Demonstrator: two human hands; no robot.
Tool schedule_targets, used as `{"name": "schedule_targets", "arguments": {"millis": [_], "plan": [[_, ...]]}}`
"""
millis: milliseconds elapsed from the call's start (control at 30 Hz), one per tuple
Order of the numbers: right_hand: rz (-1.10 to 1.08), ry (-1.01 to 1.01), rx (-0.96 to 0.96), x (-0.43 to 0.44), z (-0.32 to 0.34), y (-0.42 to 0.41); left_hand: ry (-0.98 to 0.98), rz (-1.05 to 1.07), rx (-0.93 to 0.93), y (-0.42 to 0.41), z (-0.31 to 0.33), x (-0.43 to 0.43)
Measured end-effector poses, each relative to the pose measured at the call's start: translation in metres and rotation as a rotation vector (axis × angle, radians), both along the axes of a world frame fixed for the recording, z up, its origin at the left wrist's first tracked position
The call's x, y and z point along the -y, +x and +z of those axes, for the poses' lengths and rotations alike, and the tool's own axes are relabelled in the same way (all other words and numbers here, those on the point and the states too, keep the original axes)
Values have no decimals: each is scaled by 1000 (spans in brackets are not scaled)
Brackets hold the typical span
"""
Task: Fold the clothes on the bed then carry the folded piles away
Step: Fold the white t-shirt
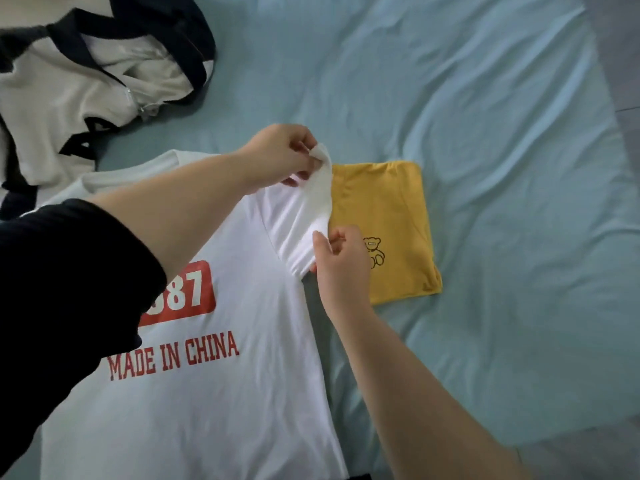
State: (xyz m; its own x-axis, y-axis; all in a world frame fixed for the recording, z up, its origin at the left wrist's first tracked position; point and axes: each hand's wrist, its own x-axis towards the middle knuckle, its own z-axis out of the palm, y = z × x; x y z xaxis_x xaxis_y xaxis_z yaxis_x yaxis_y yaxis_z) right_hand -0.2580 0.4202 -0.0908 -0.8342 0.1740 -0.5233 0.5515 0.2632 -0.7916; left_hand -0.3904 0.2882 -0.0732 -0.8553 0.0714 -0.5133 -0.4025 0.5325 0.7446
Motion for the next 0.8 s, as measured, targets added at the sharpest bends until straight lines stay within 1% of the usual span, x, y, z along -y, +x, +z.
{"name": "schedule_targets", "arguments": {"millis": [33,100,133,167,233,267,300,333,367,400,433,467,500,533,567,667,733,767,800], "plan": [[22,35,-20,-4,-2,2,17,-44,-15,-1,1,-7],[51,82,-26,-11,-10,4,-100,-189,-38,-2,-3,-23],[76,119,-13,-14,-15,5,-155,-228,-39,-1,-9,-31],[110,163,4,-16,-20,5,-169,-226,-28,1,-13,-36],[151,232,5,-21,-27,3,-119,-102,-51,9,-19,-38],[164,307,-57,-24,-28,4,-106,-2,-122,16,-20,-33],[194,425,-185,-24,-28,6,-141,81,-227,27,-20,-26],[266,531,-323,-22,-27,10,-232,134,-335,44,-22,-17],[378,592,-454,-19,-27,15,-356,157,-406,65,-25,-6],[542,616,-536,-15,-28,21,-485,150,-401,90,-29,5],[742,626,-553,-13,-30,27,-606,116,-315,117,-33,15],[923,655,-521,-14,-34,33,-692,79,-164,142,-39,22],[1053,694,-450,-19,-40,36,-730,56,13,161,-47,26],[1118,751,-378,-25,-47,37,-732,36,169,174,-54,28],[1141,820,-335,-31,-53,37,-730,0,261,181,-61,28],[1151,971,-279,-31,-63,39,-732,-106,319,180,-73,28],[1072,987,-255,-20,-58,47,-702,-103,334,176,-74,30],[1037,971,-270,-13,-54,54,-691,-100,311,178,-74,31],[1046,943,-305,-6,-50,65,-687,-111,267,185,-73,34]]}}
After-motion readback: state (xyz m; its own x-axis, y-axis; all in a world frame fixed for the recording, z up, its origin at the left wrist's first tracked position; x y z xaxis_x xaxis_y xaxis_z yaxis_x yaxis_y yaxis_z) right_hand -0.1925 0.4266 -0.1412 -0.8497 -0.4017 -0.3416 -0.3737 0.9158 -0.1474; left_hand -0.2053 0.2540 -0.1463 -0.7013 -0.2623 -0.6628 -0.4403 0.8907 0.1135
